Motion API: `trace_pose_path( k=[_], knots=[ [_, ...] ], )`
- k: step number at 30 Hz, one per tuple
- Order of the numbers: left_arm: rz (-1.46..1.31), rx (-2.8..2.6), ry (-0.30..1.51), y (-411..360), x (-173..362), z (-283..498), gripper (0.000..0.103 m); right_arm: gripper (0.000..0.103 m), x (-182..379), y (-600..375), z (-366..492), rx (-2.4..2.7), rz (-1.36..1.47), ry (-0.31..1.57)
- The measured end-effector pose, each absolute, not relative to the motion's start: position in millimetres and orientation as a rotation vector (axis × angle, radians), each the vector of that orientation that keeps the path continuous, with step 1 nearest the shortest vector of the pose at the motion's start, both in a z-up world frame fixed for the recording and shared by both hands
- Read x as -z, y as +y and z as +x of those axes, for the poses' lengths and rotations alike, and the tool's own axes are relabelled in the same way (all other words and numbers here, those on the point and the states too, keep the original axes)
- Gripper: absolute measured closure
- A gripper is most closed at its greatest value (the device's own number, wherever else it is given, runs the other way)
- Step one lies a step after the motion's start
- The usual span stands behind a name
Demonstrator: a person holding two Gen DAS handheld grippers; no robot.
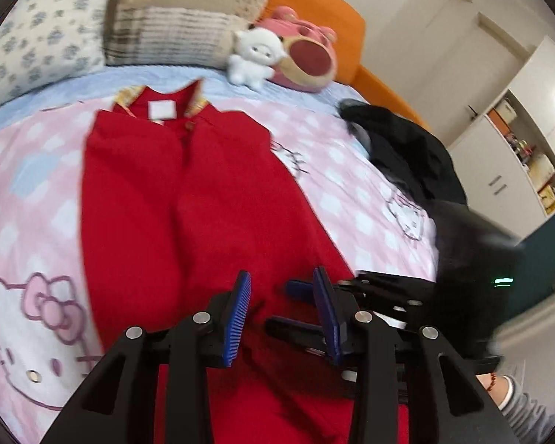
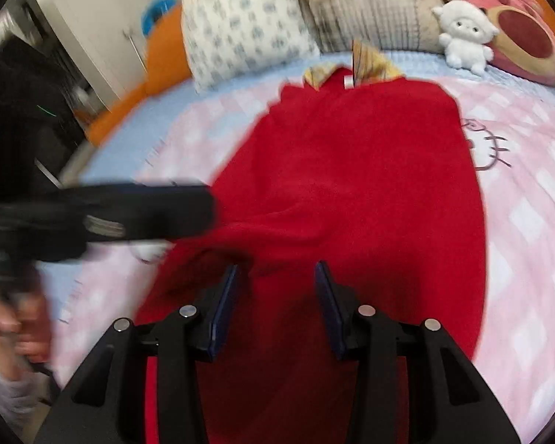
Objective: Fold large clothes
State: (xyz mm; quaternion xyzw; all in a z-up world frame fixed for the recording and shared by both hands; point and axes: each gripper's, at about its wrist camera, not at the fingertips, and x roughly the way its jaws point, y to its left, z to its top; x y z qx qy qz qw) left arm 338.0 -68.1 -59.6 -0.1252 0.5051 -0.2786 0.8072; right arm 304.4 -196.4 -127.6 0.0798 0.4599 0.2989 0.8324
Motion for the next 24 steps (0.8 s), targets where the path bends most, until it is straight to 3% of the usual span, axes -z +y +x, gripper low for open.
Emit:
trace_pose_path(
  k=[5, 9, 16, 22, 24],
  knots=[
    [-0.119, 0.547, 1.143, -85.4, 77.0, 329.4, 0.062, 0.062, 103.8, -223.7, 244.5, -0.736, 0.197, 0.911],
    [-0.148, 0.49, 1.19, -71.1, 103.1, 330.2, 0.063, 0.09, 123.5, -209.1, 212.5, -0.842, 0.137, 0.997],
    [-0.296, 0.501, 1.193, -42.5, 139.7, 333.4, 0.068, 0.092, 160.7, -208.8, 188.6, -0.795, 0.07, 1.011],
    [-0.284, 0.571, 1.112, -50.5, 93.5, 308.1, 0.069, 0.089, 108.0, -243.8, 132.3, -0.896, 0.129, 0.839],
    [-0.265, 0.629, 1.069, -63.7, 77.0, 295.9, 0.059, 0.089, 103.4, -255.9, 104.8, -0.941, 0.145, 0.828]
  ],
)
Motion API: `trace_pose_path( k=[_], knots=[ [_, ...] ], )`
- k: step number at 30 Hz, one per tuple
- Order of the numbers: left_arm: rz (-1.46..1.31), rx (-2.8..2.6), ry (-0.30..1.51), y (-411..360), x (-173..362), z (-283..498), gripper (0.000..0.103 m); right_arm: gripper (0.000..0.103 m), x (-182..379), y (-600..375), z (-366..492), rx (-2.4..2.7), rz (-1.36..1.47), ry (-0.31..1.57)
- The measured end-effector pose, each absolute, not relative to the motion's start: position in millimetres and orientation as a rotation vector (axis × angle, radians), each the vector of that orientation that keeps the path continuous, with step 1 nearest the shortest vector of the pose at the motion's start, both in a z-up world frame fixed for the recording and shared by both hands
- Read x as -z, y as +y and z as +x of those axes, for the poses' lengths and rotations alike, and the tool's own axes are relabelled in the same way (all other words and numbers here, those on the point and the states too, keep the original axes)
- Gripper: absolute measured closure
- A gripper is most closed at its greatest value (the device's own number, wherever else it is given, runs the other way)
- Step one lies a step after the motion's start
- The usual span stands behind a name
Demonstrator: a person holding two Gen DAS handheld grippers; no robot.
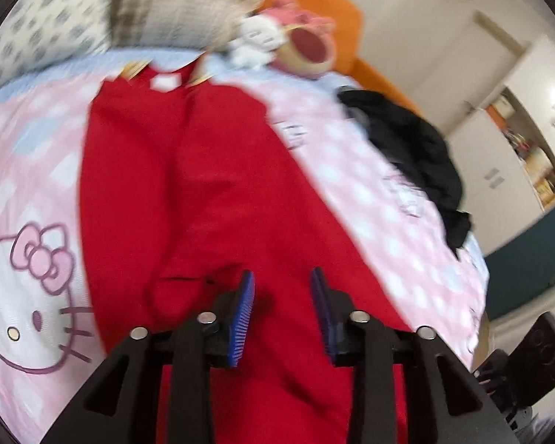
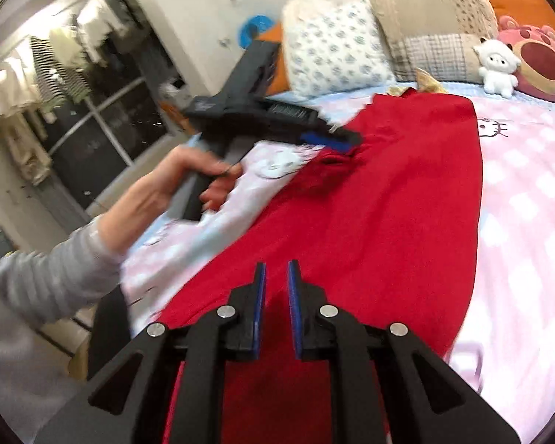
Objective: Fold large clothes
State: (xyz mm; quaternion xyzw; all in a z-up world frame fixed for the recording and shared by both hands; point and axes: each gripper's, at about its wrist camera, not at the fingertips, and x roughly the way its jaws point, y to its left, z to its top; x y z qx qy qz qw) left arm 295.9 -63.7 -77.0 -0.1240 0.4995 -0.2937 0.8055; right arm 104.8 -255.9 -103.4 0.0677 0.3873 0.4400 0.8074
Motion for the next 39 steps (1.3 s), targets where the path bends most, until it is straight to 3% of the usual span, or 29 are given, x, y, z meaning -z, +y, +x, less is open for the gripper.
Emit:
trace_pose_path(
  k=[2, 6, 9, 13, 21, 29, 31, 32, 33, 34, 36, 39],
  knots=[
    [-0.22, 0.64, 1.066, -77.0, 76.0, 291.7, 0.055, 0.089, 110.1, -259.5, 85.0, -0.991, 0.184, 0.853],
    [-0.175, 0.583, 1.163, -89.4, 112.9, 298.7, 0.056, 0.089, 146.3, -250.7, 49.6, -1.022, 0.237, 0.931],
    [-0.23, 0.579, 1.177, -84.1, 136.7, 302.0, 0.057, 0.091, 157.4, -240.1, 38.9, -0.957, 0.159, 0.866],
    [-0.234, 0.547, 1.175, -81.1, 125.7, 295.9, 0.059, 0.089, 152.7, -220.0, 36.2, -0.92, 0.04, 0.84],
    [-0.24, 0.717, 1.074, -62.8, 57.8, 174.8, 0.053, 0.089, 133.3, -276.7, 4.2, -0.866, 0.142, 0.833],
    [-0.202, 0.634, 1.168, -68.2, 108.0, 119.5, 0.053, 0.091, 162.1, -264.3, -2.2, -0.855, 0.157, 0.886],
    [-0.197, 0.645, 1.152, -66.8, 95.3, 112.3, 0.053, 0.081, 152.2, -263.3, -7.8, -0.852, 0.094, 0.868],
    [-0.188, 0.664, 1.132, -65.2, 86.1, 106.8, 0.053, 0.063, 144.2, -264.8, -14.1, -0.862, 0.058, 0.847],
    [-0.158, 0.68, 1.089, -62.2, 72.1, 97.0, 0.051, 0.032, 138.5, -266.5, -21.2, -0.875, 0.035, 0.829],
    [-0.094, 0.685, 1.041, -59.4, 57.7, 84.8, 0.048, 0.017, 128.6, -270.8, -28.3, -0.856, -0.021, 0.791],
    [0.067, 0.673, 0.953, -54.4, 36.3, 59.8, 0.016, 0.013, 113.0, -283.1, -43.8, -0.787, -0.148, 0.692],
    [0.382, 0.673, 0.787, -45.5, 19.3, 10.1, 0.014, 0.014, 101.1, -303.6, -52.8, -0.71, -0.315, 0.618]
  ],
)
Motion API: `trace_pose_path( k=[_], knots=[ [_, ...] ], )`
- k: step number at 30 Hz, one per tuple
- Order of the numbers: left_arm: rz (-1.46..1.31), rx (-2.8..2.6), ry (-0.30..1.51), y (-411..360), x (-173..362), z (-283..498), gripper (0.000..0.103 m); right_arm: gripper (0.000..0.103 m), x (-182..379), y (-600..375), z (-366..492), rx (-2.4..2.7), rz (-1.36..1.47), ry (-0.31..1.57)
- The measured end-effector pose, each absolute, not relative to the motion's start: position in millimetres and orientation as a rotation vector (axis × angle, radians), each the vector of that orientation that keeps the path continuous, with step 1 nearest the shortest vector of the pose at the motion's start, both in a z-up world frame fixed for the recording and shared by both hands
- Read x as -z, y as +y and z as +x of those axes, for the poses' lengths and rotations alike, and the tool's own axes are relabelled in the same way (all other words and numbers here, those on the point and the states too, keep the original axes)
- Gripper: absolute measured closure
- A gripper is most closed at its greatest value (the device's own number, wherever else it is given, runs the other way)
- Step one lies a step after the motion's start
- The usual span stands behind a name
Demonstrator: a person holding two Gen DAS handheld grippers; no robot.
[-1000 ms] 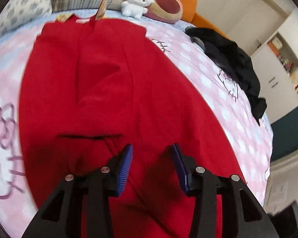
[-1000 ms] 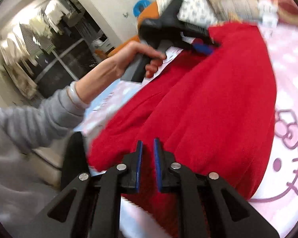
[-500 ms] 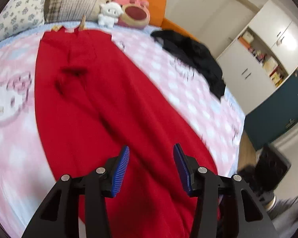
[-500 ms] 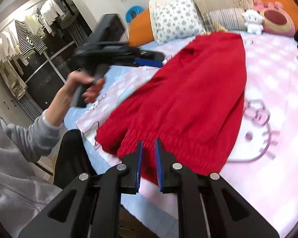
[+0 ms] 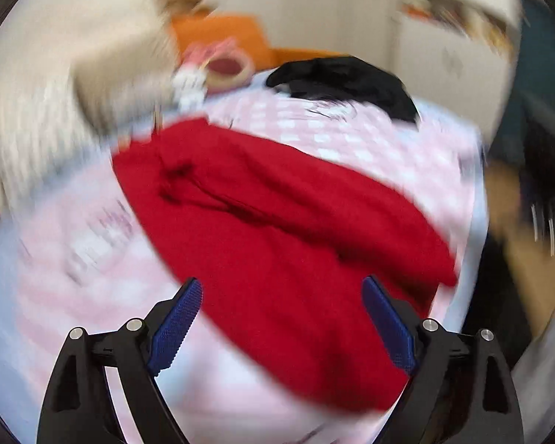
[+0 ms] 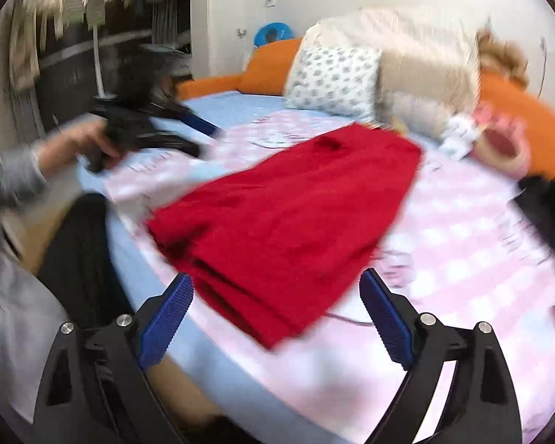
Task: Fold large clothes
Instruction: 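Grasp the sweater hem with both tools and fold it up toward the collar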
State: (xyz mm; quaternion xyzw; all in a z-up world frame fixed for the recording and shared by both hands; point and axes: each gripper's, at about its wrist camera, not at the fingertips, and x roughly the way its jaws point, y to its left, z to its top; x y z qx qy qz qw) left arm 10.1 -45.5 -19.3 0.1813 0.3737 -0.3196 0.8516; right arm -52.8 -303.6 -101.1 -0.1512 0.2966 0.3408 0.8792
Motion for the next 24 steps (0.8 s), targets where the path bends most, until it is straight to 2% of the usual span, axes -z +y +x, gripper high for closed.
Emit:
trace_pose_path(
  k=[1, 4, 5, 7, 9, 17, 24],
  knots=[
    [0.496, 0.685, 0.738, -41.8, 20.1, -6.5, 0.014, 0.016, 102.0, -307.5, -52.4, -0.698, -0.357, 0.61],
    [0.788, 0.741, 0.703, -39.6, 34.7, -37.0, 0.014, 0.034, 113.7, -311.4, -52.2, -0.69, -0.585, 0.548],
    [0.86, 0.755, 0.698, -38.8, 40.6, -42.1, 0.017, 0.042, 119.4, -309.6, -52.7, -0.703, -0.66, 0.53],
    [1.043, 0.819, 0.691, -38.8, 60.1, -60.7, 0.026, 0.046, 135.2, -303.1, -51.2, -0.734, -0.833, 0.487],
    [1.174, 0.866, 0.69, -40.7, 79.0, -66.6, 0.04, 0.049, 146.6, -295.9, -46.7, -0.785, -0.925, 0.485],
    [1.298, 0.921, 0.615, -60.6, 107.6, -62.6, 0.041, 0.049, 173.4, -282.3, -36.4, -0.875, -1.099, 0.38],
    [1.311, 0.995, 0.614, -68.8, 113.4, -57.5, 0.041, 0.049, 184.2, -286.4, -26.2, -0.921, -1.178, 0.445]
  ],
)
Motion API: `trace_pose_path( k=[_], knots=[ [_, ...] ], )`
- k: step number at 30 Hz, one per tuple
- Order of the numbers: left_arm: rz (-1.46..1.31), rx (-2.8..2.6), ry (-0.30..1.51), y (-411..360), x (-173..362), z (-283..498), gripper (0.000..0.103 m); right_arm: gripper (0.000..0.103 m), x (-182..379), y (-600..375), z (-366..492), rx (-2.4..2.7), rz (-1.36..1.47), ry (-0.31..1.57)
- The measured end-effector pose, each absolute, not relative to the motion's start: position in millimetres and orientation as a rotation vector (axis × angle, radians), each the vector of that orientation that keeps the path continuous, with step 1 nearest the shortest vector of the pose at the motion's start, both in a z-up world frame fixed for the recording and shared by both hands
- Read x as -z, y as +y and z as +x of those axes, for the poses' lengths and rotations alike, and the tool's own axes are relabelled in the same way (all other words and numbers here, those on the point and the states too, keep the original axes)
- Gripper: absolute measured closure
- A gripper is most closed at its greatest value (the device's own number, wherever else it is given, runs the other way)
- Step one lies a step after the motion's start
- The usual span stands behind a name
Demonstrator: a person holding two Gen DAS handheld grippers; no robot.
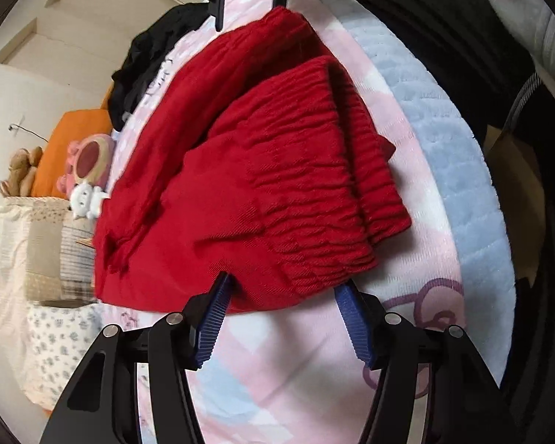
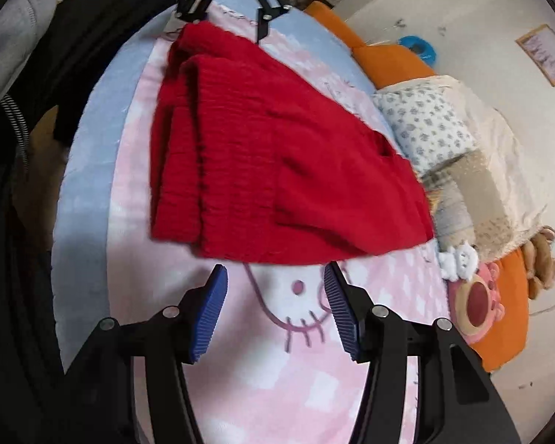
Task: Fold large clothes
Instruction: 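Grasp the sweater hem with both tools and fold it up toward the collar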
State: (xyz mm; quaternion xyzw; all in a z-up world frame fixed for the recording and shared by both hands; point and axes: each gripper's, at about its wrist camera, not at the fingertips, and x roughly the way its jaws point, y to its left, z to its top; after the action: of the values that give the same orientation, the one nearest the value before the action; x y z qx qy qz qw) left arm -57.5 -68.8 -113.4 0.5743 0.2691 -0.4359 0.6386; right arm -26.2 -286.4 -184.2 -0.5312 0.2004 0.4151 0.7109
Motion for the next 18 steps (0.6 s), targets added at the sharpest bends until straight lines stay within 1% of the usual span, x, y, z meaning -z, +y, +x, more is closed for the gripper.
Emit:
trace_pose_path(
  k=[3, 6, 7, 9, 10, 13, 18],
  knots=[
    [1.314, 1.017, 0.613, -70.8, 115.1, -57.1, 0.041, 0.048, 191.7, -275.3, -29.6, -0.96, -1.244, 0.414],
    [1.317, 1.04, 0.607, -70.4, 116.0, -53.2, 0.041, 0.038, 194.3, -275.4, -28.5, -0.978, -1.308, 0.34],
    [1.315, 1.05, 0.606, -69.3, 116.5, -52.6, 0.041, 0.038, 197.8, -276.2, -28.5, -0.982, -1.341, 0.324],
    [1.32, 1.068, 0.596, -67.7, 118.2, -52.0, 0.041, 0.041, 209.7, -276.5, -32.3, -1.004, -1.442, 0.302],
    [1.325, 1.076, 0.59, -67.7, 118.9, -52.0, 0.041, 0.042, 212.2, -276.7, -36.0, -1.02, -1.469, 0.255],
    [1.332, 1.089, 0.575, -69.6, 119.5, -53.1, 0.041, 0.042, 206.6, -269.0, -36.0, -1.043, -1.439, 0.204],
    [1.323, 1.122, 0.564, -71.8, 118.9, -50.5, 0.04, 0.043, 212.0, -270.4, -39.1, -1.061, -1.507, 0.11]
  ],
)
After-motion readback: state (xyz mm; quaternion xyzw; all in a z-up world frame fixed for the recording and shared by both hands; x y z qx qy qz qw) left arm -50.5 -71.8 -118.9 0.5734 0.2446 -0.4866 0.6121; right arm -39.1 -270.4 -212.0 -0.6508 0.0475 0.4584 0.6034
